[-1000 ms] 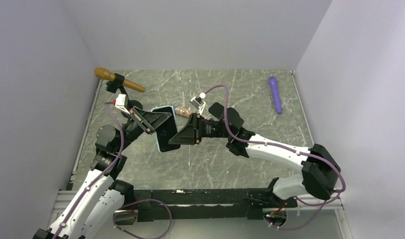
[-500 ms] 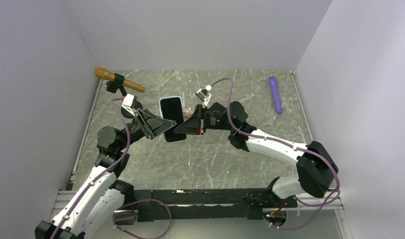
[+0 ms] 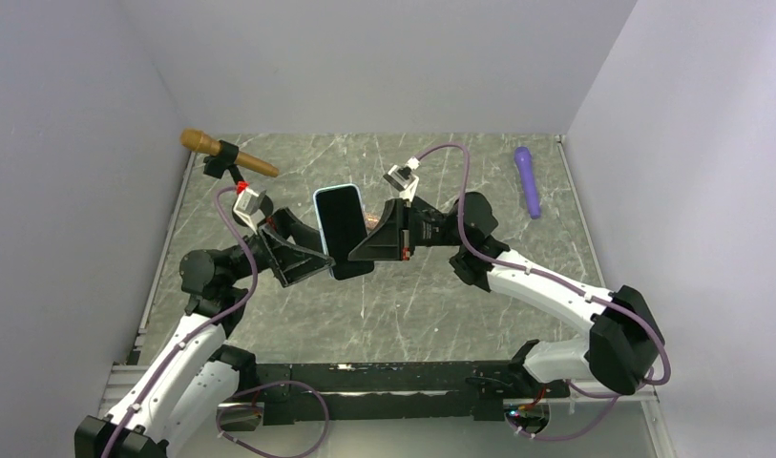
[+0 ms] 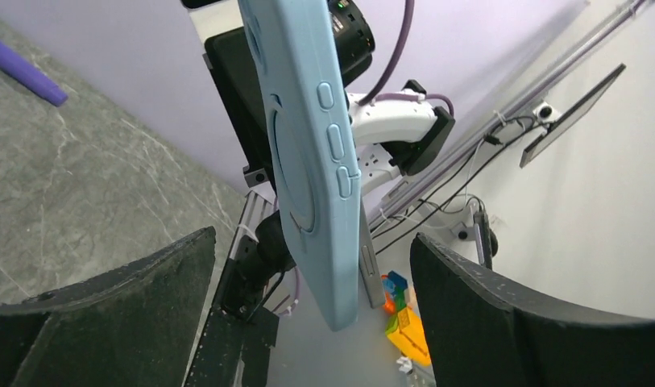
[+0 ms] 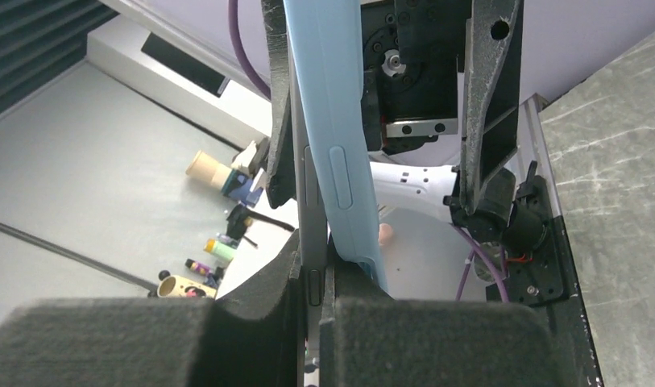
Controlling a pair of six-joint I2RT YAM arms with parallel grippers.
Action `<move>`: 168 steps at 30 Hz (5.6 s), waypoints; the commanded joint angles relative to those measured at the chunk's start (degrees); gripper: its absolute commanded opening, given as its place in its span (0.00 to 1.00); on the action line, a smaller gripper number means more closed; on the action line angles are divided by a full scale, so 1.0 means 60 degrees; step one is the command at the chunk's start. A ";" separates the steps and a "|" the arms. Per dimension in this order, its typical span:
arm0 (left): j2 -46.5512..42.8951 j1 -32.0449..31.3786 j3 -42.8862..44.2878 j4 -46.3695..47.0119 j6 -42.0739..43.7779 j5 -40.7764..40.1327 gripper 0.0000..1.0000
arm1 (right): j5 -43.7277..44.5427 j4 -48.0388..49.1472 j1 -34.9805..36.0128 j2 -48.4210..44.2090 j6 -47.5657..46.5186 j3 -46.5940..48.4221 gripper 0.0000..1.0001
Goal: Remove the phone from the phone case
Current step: Remove the phone case from the phone, then place the phone case at the center of the board, then place the phone at the center of the board.
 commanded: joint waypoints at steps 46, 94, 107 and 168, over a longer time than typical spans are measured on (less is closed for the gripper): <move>-0.0726 0.0093 0.2376 -0.6507 0.4896 -0.0221 0.49 | 0.0022 -0.0775 0.0408 -0.0314 -0.1206 0.0792 0.00; 0.7508 0.1900 0.3703 -1.3221 1.0076 -0.2904 0.00 | 0.2382 -0.9283 -0.1076 -0.2939 -0.6906 0.0398 0.00; 0.8052 0.1924 0.3857 -1.3204 1.0158 -0.3712 0.26 | 0.2301 -0.8951 -0.1088 -0.2734 -0.6755 0.0163 0.00; -0.0893 0.0651 0.4013 -0.9508 1.0661 -1.1094 0.94 | 0.3603 -1.6722 0.2758 0.5674 -1.8059 0.3879 0.00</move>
